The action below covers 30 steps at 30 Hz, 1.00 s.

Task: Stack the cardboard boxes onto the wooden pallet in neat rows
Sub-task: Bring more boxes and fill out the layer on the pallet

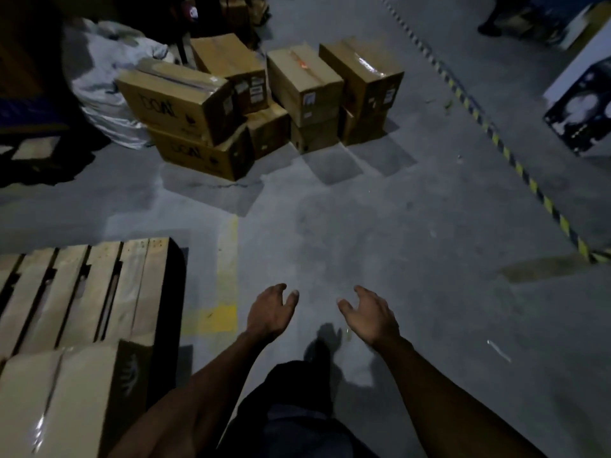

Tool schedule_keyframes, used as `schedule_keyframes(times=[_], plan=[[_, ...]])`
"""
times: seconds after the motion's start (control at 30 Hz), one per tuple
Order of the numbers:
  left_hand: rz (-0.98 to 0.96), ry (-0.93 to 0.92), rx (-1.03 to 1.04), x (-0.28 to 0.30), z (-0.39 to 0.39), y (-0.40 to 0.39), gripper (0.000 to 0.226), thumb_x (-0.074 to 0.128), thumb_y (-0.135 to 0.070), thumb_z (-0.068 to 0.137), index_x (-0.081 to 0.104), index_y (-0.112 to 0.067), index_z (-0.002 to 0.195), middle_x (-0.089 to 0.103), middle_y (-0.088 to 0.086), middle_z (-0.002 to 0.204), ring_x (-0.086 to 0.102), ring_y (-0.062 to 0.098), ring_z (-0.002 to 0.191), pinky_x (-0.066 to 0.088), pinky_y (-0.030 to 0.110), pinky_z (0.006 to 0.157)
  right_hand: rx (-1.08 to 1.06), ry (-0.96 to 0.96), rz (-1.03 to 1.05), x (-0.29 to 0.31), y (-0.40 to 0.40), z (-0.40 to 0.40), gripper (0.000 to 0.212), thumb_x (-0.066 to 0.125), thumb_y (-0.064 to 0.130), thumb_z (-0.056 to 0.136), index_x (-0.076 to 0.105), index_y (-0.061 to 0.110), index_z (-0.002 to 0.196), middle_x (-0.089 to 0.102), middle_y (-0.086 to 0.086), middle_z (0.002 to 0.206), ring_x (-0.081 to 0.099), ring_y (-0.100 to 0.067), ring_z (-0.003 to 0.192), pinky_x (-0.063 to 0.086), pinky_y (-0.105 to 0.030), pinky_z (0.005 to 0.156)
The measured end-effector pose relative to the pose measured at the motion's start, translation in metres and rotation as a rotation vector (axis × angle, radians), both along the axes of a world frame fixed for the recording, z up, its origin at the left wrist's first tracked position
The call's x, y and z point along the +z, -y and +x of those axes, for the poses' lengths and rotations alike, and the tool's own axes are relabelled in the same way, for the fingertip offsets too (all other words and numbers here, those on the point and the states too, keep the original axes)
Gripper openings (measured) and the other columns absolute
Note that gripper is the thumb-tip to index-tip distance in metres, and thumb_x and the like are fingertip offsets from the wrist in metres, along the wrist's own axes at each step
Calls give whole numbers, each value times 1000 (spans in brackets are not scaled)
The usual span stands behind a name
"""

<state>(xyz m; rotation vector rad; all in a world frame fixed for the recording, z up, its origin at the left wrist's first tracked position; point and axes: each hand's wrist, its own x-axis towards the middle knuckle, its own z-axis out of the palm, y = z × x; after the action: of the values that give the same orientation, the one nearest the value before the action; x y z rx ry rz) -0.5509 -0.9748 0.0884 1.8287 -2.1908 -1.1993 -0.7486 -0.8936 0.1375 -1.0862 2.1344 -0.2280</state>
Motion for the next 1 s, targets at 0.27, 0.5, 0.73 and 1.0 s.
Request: schedule_keyframes(times=[0.27,0.5,0.73,1.0], plan=[[-28,-12,52,37,-132,195,62,36,-51,103,41,-9,149,42,9,154,38,26,142,30,35,114,30,11,-57,28,202,-120,71,48,53,99,29,15,156,33,-4,161,31,-27,147,27,-41,120],[-37,0,159,21,-242,369,62,37,-52,103,43,-8,147,45,11,152,42,28,139,34,36,111,74,46,-95,12,393,-239,73,49,54,98,29,16,157,31,-6,162,30,-29,147,26,-42,120],[-33,-12,323,48,-346,548,63,35,-54,103,42,-10,148,44,11,153,44,30,137,36,40,112,184,43,-87,32,592,-345,69,50,53,98,34,17,154,38,-9,157,36,-32,142,31,-42,115],[-20,-86,453,59,-406,734,64,35,-54,103,37,-12,150,40,11,155,41,29,139,35,43,112,273,55,-96,46,791,-398,65,50,51,99,35,18,153,40,-8,155,38,-30,140,33,-41,111]])
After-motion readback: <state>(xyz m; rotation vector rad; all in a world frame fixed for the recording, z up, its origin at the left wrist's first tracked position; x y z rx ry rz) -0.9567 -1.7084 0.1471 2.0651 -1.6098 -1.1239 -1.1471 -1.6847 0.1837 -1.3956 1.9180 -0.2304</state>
